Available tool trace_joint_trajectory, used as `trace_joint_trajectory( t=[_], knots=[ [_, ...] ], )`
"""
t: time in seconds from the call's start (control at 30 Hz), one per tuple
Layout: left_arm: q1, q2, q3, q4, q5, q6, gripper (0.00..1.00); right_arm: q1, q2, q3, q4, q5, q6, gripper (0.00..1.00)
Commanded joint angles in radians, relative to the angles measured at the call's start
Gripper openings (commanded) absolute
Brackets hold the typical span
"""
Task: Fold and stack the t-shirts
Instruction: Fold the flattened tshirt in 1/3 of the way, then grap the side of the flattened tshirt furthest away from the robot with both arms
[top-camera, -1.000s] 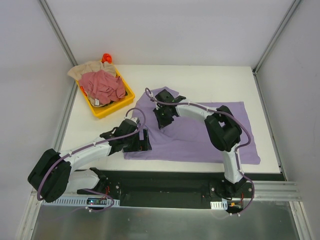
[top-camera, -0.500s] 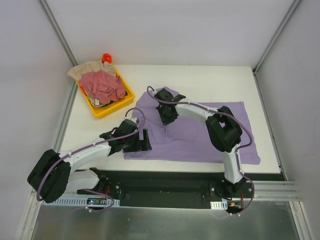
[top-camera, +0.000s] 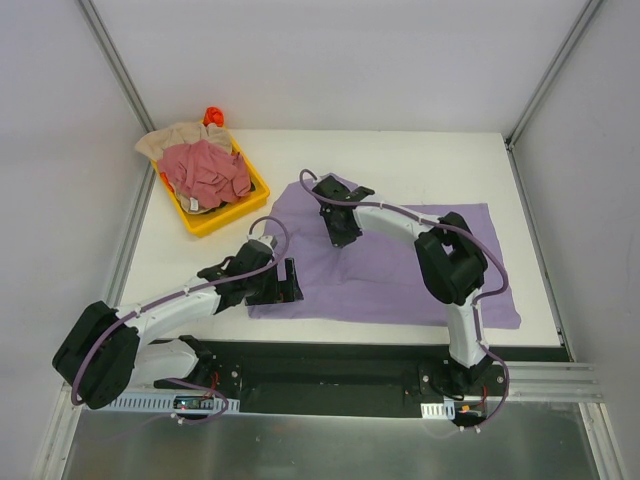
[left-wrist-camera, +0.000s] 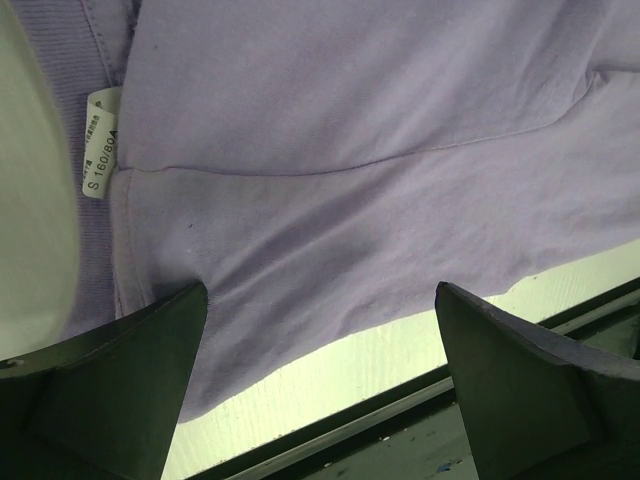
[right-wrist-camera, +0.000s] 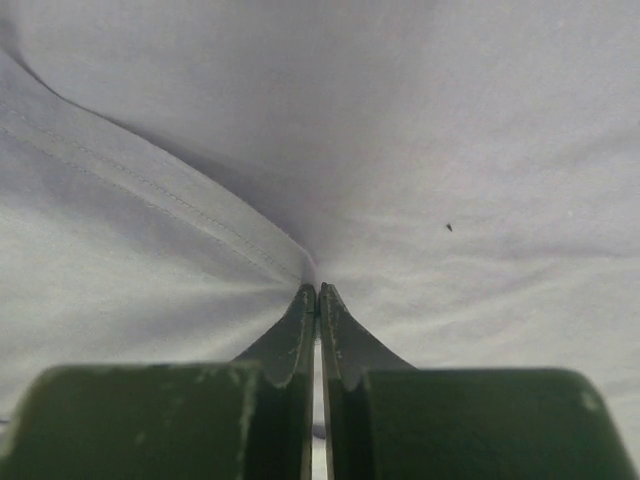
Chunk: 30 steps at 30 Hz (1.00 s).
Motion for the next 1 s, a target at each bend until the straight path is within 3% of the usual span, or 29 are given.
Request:
trace_joint_trajectory(
  t=[0.0,0.1,0.13,0.17,0.23,0.37,0.4,0.43,0.57,0.77,0.97],
  knots=[
    [-0.004,0.027,-0.053,-0.120,0.025,-0.003,0.99,-0.017,-0.048,0.036,-0.005,0.070,-0.032,0.03],
    [-0.004,0.027,-0.053,-0.123,0.026,0.001,0.99,-0.021,-0.034,0.025,0.027,0.076,-0.055,0.09],
    [-0.004,0.024,-0.053,-0.121,0.029,0.000,0.99,-0.023,-0.034,0.025,0.030,0.079,-0.055,0.16],
    [-0.004,0.021,-0.051,-0.123,0.031,0.000,0.99,-0.022,-0.033,0.027,0.033,0.078,-0.082,0.30],
    [-0.004,0.013,-0.048,-0.123,0.037,0.000,0.99,-0.023,-0.049,0.027,0.024,0.079,-0.078,0.67],
    [-0.004,-0.022,-0.039,-0.126,0.041,-0.008,0.99,-0.023,-0.155,-0.015,0.007,0.130,-0.064,0.84],
    [-0.004,-0.033,-0.034,-0.129,0.044,-0.011,0.99,-0.023,-0.196,-0.033,0.006,0.156,-0.037,0.95],
    [-0.004,-0.044,-0.030,-0.137,0.041,-0.011,0.99,-0.025,-0.242,-0.061,0.001,0.177,-0.014,0.99],
    [-0.004,-0.107,-0.011,-0.184,0.018,-0.022,0.99,-0.063,-0.429,-0.211,0.000,0.216,0.080,0.96],
    [-0.005,-0.142,0.091,-0.253,-0.014,0.013,0.99,-0.192,-0.707,-0.491,0.049,0.131,0.130,0.96],
    [-0.004,-0.020,0.322,-0.296,-0.150,0.087,0.99,-0.412,-0.888,-0.641,0.092,0.016,0.088,0.96]
  ],
)
